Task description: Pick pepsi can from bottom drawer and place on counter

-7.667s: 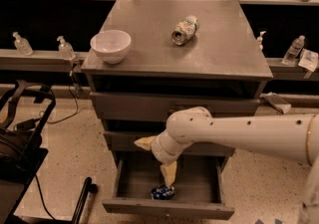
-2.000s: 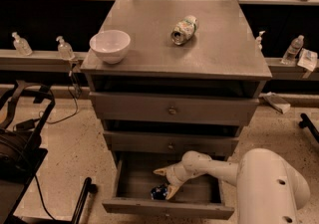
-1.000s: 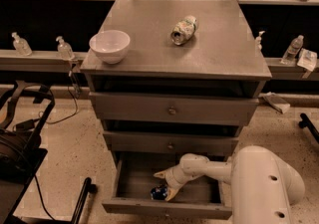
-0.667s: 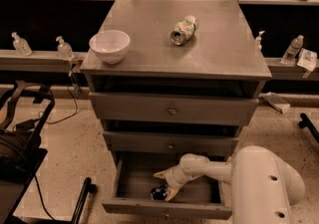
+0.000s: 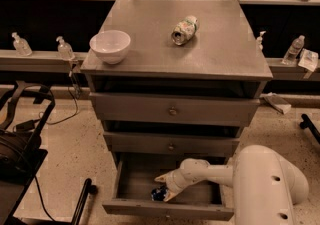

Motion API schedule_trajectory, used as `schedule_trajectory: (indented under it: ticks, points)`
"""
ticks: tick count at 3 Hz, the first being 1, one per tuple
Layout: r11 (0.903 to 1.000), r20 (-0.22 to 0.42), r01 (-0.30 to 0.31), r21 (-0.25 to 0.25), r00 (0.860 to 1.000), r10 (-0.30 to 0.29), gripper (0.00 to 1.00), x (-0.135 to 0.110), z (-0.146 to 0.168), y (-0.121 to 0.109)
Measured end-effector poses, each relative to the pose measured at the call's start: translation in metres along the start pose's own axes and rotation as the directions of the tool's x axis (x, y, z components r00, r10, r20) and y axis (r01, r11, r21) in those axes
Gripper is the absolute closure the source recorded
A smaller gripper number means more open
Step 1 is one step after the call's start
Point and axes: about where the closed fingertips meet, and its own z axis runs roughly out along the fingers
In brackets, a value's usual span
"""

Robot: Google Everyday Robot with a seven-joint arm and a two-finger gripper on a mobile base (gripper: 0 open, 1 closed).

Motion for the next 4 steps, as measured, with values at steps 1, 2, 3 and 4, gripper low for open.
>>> schedule_trajectory:
  ticks: [1,2,3,4]
  points:
    - [1.0000,-0.034,-0.003,0.004,0.999,0.003,0.30,-0.0076,-0.0006,0.0077]
    - [1.0000,-0.034,-0.003,0.004,0.999,0.003,0.27,-0.0076,-0.0006,0.0077]
    - [1.0000,-0.034,-0.003,0.004,0.999,0.004,0.08,-0.0076,-0.0006,0.0075]
    - [1.0000,-0.034,-0.003,0.004,0.999,0.004,0.00,-0.0068,-0.0002,0.0052]
